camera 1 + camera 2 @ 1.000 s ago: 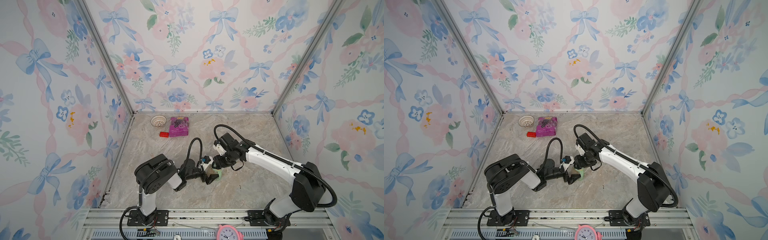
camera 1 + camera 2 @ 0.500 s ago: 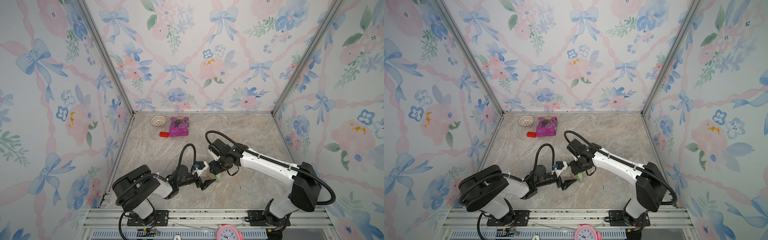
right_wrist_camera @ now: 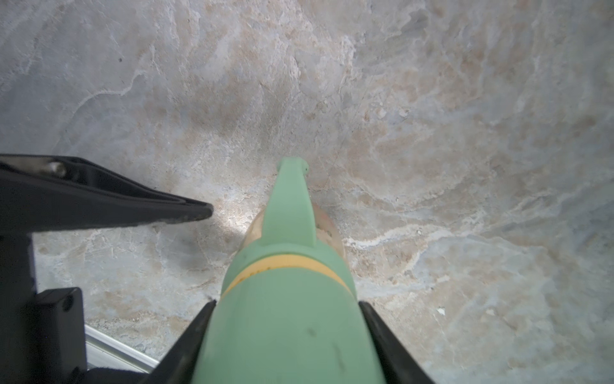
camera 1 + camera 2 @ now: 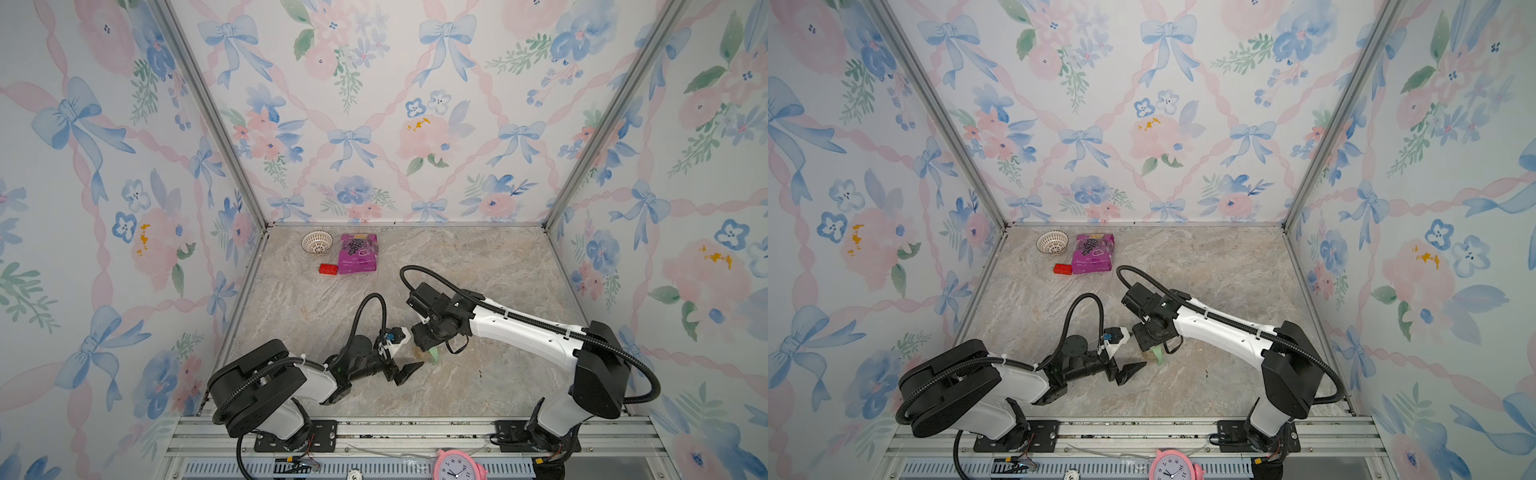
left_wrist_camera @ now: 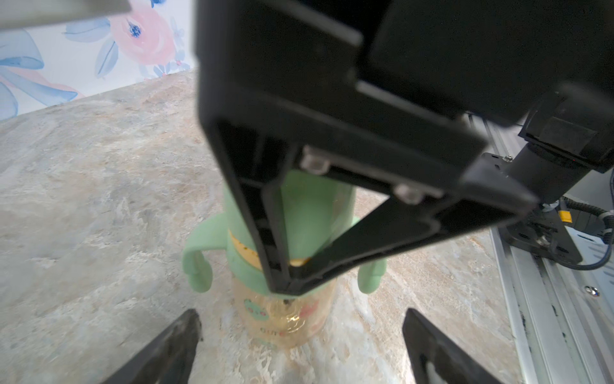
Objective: Assemble the baby bottles
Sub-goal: Place the baby bottle at the center of the board.
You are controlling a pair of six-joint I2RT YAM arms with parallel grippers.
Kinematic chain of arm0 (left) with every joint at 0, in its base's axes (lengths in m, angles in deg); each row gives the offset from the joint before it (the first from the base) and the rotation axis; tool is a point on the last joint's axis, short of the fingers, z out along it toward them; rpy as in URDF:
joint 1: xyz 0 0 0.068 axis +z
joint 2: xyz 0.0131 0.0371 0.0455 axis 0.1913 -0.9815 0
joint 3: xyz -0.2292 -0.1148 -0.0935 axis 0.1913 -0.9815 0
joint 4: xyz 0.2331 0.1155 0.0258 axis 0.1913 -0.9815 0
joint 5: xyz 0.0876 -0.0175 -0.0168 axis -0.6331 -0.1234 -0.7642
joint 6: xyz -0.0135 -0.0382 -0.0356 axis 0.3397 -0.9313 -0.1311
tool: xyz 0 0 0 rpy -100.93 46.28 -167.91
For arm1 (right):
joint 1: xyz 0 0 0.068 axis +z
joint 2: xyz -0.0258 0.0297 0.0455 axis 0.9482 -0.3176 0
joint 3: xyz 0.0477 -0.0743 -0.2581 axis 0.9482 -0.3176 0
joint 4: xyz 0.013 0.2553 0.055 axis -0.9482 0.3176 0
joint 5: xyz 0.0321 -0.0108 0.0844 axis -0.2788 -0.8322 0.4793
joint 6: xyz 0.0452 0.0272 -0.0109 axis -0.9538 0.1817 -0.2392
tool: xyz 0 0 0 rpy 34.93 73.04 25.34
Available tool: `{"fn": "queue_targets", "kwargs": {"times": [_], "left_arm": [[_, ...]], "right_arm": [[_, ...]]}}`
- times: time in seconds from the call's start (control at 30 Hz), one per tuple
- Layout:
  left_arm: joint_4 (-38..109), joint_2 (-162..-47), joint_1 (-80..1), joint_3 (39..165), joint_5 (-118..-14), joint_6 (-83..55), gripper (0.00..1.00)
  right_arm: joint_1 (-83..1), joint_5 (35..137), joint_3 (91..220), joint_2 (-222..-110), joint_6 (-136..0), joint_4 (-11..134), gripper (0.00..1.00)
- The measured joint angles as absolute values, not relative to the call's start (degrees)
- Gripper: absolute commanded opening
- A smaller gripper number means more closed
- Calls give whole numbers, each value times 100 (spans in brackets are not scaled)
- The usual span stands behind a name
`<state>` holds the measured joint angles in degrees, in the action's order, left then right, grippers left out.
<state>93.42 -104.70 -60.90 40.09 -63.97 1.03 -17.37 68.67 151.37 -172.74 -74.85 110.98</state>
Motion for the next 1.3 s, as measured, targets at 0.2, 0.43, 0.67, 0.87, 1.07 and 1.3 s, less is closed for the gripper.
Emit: {"fn": "queue_targets", "kwargs": {"times": [0.2,0.43,0.67,0.87,1.07,1.3], "left_arm": [[9213,-10411,-6090,4007,-6485,103,96],[9097,-10289,-6090,4005,-6594,103,95],[9001,-10260,-6090,4005,-6694,99,95],[8901,-10210,-6090,4005,-6723,97,95],[8813,-10208,-6090,4005,-6784,84,95],[8778,-10149,-6090,4005,-6806,71,95]], "right_arm": [[-1694,6746,15153,-17365,-7520,11115,37],[-1680,6727,15166,-17427,-7579,11120,38],[-1565,6523,15168,-17486,-7723,11109,38],[-1471,6324,15166,-17529,-7936,11091,38],[-1350,6062,15168,-17593,-8123,11085,39],[-1219,5804,15166,-17604,-8445,11080,40]]}}
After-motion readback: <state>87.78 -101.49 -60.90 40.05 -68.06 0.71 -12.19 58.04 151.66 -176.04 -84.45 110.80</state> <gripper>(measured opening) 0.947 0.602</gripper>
